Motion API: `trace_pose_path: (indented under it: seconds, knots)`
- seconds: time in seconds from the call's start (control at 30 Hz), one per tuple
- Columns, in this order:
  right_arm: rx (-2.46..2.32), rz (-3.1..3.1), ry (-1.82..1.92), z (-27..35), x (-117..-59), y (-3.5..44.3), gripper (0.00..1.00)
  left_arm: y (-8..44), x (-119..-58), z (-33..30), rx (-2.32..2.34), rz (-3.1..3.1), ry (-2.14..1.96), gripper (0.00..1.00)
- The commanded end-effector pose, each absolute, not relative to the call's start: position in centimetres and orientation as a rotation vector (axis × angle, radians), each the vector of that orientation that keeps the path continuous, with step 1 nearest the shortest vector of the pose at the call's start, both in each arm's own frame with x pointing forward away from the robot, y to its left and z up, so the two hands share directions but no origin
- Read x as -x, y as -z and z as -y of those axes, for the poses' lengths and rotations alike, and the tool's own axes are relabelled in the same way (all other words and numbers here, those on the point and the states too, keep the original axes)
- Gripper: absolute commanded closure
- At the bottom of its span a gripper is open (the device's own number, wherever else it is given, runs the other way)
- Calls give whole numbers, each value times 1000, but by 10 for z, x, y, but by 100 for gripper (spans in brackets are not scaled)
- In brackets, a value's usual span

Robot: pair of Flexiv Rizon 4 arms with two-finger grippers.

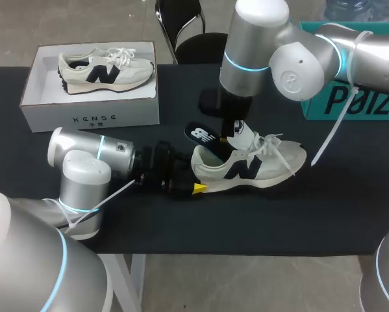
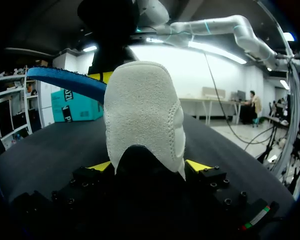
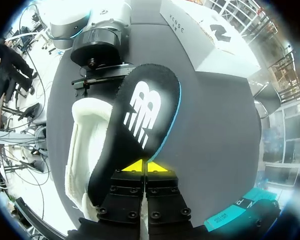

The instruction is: Take the shoe out of the shoebox, open the shoe tongue, remove and reinsert the insole, then place the shoe into the shoebox

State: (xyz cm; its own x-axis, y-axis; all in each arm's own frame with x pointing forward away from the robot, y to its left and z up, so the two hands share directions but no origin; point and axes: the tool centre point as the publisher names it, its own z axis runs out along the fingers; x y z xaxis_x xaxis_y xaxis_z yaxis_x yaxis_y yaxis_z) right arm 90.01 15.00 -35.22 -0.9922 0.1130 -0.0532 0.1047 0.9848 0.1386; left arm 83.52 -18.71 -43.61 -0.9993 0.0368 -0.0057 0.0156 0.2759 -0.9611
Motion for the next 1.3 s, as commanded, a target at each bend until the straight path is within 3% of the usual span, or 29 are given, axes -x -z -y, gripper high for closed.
trace_pose_path:
  seconds: [0.03, 0.57, 1.3]
  knots:
    - [-167, -3103, -173, -160, -907, 363, 100, 439, -834, 190, 57, 2494, -1879, 100]
    - [-226, -3172, -127, -140, -888, 395, 100, 439, -834, 190, 57, 2494, -1879, 100]
    - [-226, -3102, -206, -145, -911, 373, 100, 439, -834, 190, 57, 2494, -1879, 100]
